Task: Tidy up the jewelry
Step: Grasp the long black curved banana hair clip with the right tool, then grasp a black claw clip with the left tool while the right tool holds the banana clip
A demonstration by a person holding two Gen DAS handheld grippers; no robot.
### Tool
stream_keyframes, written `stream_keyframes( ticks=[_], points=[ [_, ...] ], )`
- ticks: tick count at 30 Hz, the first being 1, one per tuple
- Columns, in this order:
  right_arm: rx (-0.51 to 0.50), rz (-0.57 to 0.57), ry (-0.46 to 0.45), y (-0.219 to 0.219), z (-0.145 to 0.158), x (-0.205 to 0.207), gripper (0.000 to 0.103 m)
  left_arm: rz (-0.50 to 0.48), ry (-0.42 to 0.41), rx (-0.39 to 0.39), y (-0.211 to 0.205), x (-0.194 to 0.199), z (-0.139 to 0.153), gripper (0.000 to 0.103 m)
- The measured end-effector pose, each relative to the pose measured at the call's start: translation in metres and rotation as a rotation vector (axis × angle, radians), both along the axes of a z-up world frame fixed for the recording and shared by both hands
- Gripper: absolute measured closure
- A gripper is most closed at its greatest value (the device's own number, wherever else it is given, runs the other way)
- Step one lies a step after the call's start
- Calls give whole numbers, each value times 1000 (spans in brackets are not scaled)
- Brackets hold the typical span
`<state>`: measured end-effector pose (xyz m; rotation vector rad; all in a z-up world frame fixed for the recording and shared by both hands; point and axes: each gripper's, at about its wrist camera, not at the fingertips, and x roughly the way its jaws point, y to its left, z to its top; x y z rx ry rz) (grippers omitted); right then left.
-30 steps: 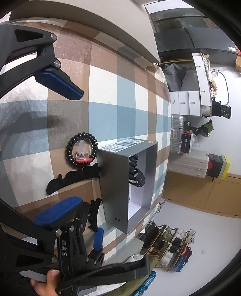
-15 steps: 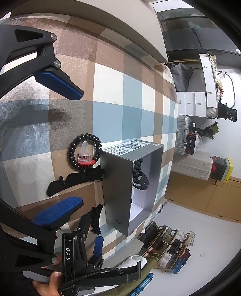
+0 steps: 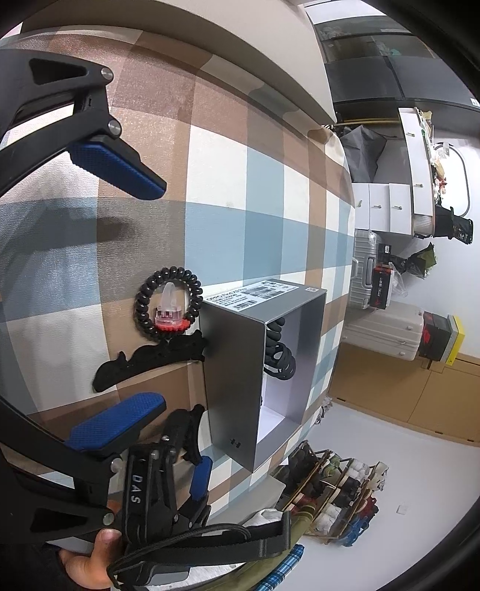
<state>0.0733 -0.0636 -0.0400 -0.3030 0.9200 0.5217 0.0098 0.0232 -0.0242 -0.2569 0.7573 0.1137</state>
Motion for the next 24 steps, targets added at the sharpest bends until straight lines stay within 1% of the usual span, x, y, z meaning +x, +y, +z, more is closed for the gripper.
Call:
stream_keyframes(
  ticks=[1,3,7,12,15,20,24],
  points=[
    [4,-6,-3,-1,1,1,11,1,0,-1,0,0,0,2],
    [7,-9,-3,-2,1,1,11,2,0,-2,0,0,0,2],
    [32,31,-14,-6,6,-6,12,2,3,-4,1,0,0,2],
    [120,74,-48,-20,19,-22,12,0,8,-6,0,1,0,2],
    [162,85,-57,-25,24,-23,12,-1,11,-8,0,1,0,2],
    [183,92,-52,-29,29,-24,11,5,15,-1,0,3,-1,2],
    [192,92,-55,-34,32,-27,11,-37,16,25,-9,3,0,2]
  ],
)
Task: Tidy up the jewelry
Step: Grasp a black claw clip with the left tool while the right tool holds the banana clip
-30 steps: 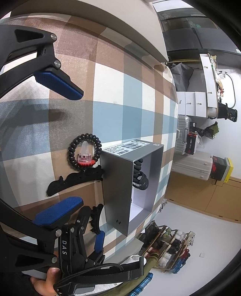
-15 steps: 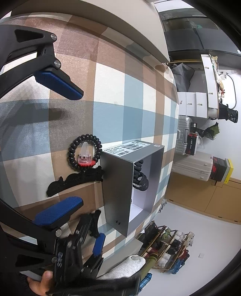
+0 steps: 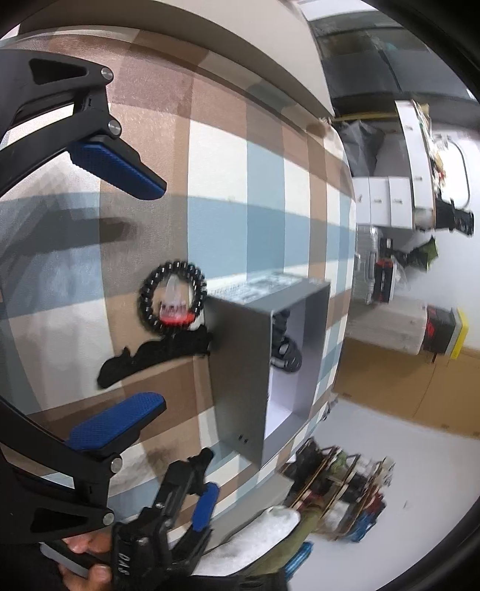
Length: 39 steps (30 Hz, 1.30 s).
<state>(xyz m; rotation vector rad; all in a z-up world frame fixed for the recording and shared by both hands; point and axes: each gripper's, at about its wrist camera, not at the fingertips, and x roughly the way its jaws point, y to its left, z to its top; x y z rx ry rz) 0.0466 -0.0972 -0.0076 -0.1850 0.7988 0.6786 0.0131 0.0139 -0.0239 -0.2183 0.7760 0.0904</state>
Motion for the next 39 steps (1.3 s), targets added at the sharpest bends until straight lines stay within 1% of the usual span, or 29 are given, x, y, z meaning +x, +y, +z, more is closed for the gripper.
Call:
stream_keyframes(
  ticks=[3,7,11,15,18,21,24,26,31,34,37,39],
  points=[
    [17,4,4,-4,2,-1,11,12,33,36,-2,4,-3,2],
    [27,4,4,-7,5,-1,11,38,54,24,6,5,-5,2],
    [29,5,11,-7,4,-1,11,80,66,40,14,5,-5,2],
    [22,6,13,-6,2,-2,11,138,81,51,24,5,-7,2],
    [18,5,23,-5,0,-1,11,172,101,43,32,5,-10,2],
    [16,12,21,-3,0,-3,11,180,133,32,33,9,-15,2],
    [15,15,16,-2,2,-3,11,182,157,51,31,11,-17,2],
    [17,16,17,-2,2,-3,11,183,157,48,31,10,-17,1],
    [15,18,17,-2,3,-4,11,233,148,26,39,6,-16,2],
    [17,19,20,-2,4,-4,11,248,155,34,41,5,-16,2],
    [14,23,16,-2,5,-5,11,231,136,26,37,2,-12,2],
    [16,21,14,-2,6,-5,11,184,91,19,29,-3,-5,2]
  ],
)
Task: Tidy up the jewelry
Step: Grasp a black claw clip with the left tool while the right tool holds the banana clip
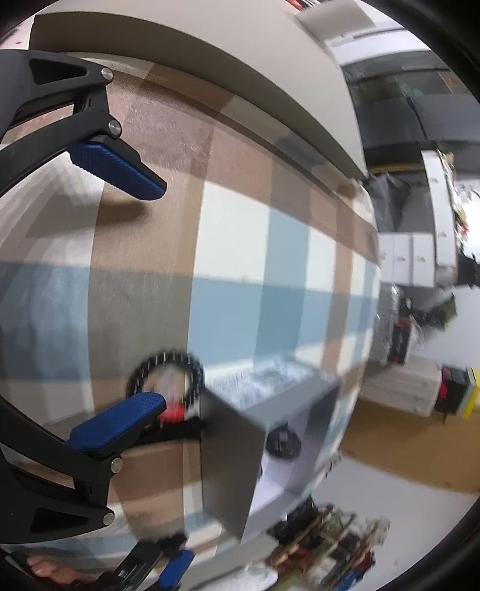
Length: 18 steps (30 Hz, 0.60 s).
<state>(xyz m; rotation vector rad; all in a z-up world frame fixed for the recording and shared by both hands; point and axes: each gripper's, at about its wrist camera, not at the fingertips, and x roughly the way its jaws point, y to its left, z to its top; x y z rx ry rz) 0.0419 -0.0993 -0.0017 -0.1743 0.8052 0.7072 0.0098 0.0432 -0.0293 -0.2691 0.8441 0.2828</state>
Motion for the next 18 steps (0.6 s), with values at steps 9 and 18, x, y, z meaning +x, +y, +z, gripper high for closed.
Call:
stream_keyframes(
  ticks=[9,18],
  points=[
    [6,-7,4,-3,0,2,11,-259,-60,29,-47,-2,20,4],
    [9,-10,-6,-5,4,0,11,-395,7,-83,-63,7,6,81]
  ],
)
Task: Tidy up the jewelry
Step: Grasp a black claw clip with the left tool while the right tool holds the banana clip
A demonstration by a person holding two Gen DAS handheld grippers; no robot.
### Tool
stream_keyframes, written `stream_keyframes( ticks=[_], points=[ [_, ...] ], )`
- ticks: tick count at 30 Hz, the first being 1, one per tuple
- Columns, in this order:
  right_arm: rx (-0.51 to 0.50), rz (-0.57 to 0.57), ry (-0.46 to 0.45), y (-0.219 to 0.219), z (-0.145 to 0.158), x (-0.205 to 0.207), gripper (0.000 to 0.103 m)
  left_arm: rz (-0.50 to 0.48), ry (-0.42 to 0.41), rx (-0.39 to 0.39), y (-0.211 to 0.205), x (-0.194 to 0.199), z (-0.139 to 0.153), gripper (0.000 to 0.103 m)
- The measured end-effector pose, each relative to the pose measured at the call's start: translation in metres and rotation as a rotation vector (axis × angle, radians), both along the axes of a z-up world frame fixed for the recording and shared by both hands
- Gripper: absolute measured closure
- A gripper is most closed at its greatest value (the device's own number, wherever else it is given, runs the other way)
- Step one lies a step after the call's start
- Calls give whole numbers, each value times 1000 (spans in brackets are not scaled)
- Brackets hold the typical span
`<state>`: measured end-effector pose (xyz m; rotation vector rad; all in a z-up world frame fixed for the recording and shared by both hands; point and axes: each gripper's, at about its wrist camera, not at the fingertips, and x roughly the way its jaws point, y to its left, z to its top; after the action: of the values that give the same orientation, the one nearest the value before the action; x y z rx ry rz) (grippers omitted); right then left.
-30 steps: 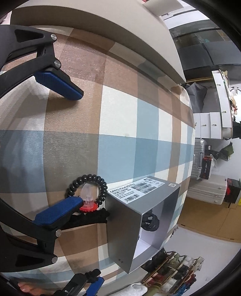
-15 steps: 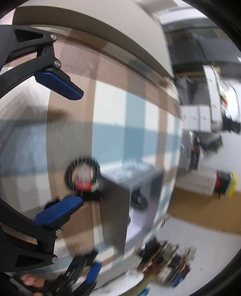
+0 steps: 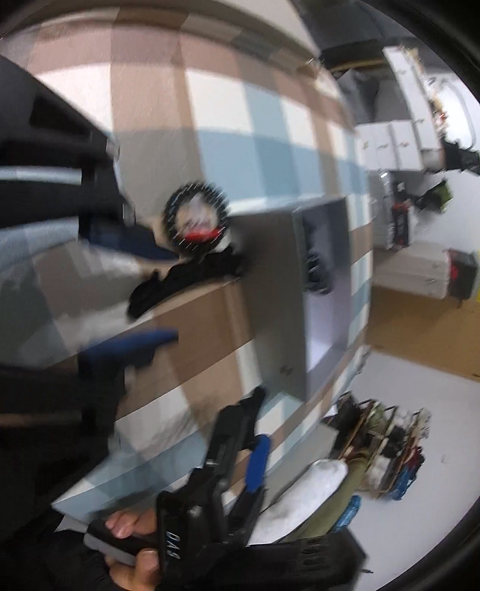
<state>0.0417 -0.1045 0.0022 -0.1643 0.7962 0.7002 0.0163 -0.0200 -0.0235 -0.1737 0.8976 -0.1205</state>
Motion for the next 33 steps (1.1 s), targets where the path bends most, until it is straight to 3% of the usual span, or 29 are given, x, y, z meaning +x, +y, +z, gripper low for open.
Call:
stream_keyframes(
  ticks=[18,29,33],
  points=[
    [-11,14,0,4,0,-3,11,80,11,-30,2,9,-8,81],
    [-12,22,-5,6,1,-4,11,105,0,57,-7,8,-10,81],
    [-14,27,-9,7,2,-6,11,90,-1,51,-7,7,-9,88]
  ],
)
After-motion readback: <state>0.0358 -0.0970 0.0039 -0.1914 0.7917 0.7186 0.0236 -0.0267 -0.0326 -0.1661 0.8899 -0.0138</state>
